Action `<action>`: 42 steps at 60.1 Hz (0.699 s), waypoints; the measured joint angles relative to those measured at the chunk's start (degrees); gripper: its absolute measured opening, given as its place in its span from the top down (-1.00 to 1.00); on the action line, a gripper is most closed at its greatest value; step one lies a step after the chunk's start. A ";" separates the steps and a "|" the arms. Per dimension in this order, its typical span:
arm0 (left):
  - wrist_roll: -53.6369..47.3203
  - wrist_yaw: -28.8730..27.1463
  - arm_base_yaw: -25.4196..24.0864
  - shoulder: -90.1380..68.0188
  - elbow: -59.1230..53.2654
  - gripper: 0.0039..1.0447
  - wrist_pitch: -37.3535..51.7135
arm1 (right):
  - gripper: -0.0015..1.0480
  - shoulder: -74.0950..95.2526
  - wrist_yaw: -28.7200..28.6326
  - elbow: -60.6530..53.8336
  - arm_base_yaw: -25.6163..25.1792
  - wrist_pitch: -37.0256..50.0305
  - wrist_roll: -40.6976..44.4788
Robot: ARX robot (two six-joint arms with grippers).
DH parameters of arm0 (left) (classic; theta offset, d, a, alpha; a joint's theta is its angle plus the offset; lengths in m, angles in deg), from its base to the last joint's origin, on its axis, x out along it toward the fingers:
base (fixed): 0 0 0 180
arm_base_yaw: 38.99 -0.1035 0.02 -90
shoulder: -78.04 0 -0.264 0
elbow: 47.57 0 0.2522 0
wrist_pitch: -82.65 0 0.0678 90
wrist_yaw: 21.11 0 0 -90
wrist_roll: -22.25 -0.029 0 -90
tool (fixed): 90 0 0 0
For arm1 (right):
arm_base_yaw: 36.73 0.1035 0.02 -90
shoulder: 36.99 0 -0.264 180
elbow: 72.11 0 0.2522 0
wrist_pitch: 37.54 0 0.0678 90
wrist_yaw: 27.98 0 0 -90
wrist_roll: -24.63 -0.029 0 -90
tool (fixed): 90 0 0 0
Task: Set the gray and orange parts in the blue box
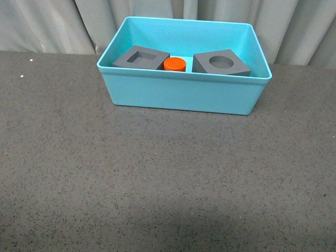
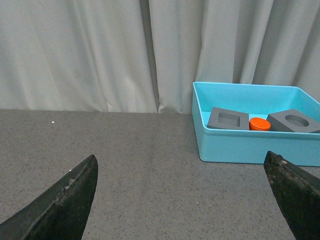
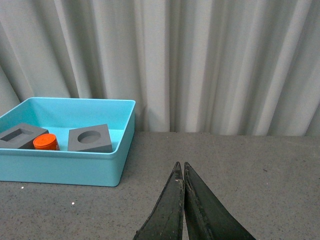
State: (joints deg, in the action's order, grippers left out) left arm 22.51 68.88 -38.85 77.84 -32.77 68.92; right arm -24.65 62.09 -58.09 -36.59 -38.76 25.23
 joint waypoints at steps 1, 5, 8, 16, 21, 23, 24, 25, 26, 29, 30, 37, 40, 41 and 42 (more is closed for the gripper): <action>0.00 0.00 0.00 0.00 0.00 -0.88 0.00 | 0.99 -0.31 0.00 0.00 0.00 -0.31 0.00; 0.00 0.00 0.00 0.00 0.00 -0.88 0.00 | 0.99 -1.14 0.00 0.00 0.00 -1.11 0.00; 0.00 0.00 0.00 0.00 0.00 -0.88 0.00 | 0.99 -1.79 0.00 0.00 0.00 -1.77 0.00; 0.00 -0.07 0.00 0.00 0.00 -0.88 0.00 | 0.99 -10.14 -0.15 0.04 0.00 -11.98 0.00; 0.00 0.00 0.00 0.02 0.00 -0.88 0.00 | 0.99 -12.04 -0.15 0.04 0.00 -12.39 0.00; 0.00 0.00 0.00 0.02 0.00 -0.88 0.00 | 0.99 -12.04 -0.15 0.04 0.00 -12.44 0.00; 0.00 -0.02 0.00 0.02 0.00 -0.88 0.00 | 0.99 -12.04 -0.17 0.04 0.00 -12.44 0.00; 0.00 0.00 0.00 0.02 0.00 -0.88 0.00 | 0.99 -12.04 -0.17 0.04 0.00 -12.44 0.00; 0.00 0.00 0.00 0.02 0.00 -0.88 0.00 | 0.99 -12.04 -0.17 0.04 0.00 -12.44 0.00; 0.00 0.00 0.00 0.02 0.00 -0.88 0.00 | 0.99 -12.04 -0.15 0.04 0.00 -12.44 0.00; 0.00 0.00 0.00 0.02 0.00 -0.88 0.00 | 0.99 -12.07 -0.15 0.04 0.00 -12.44 0.00; 0.00 -0.02 0.00 0.02 0.00 -0.88 0.00 | 0.89 -12.09 -0.17 0.04 0.00 -12.44 0.02; 0.00 0.00 0.00 0.02 0.00 -0.88 0.00 | 0.62 -12.09 -0.15 0.04 0.00 -12.44 0.02; 0.00 0.00 0.00 0.02 0.00 -0.88 0.00 | 0.55 -12.09 -0.15 0.04 0.00 -12.44 0.00; 0.00 0.00 0.00 0.02 0.00 -0.88 0.00 | 0.45 -12.09 -0.15 0.04 0.00 -12.44 0.00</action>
State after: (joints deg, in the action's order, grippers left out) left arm 22.51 68.88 -38.85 77.86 -32.77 68.92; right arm -36.74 61.94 -58.05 -36.59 -51.20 25.23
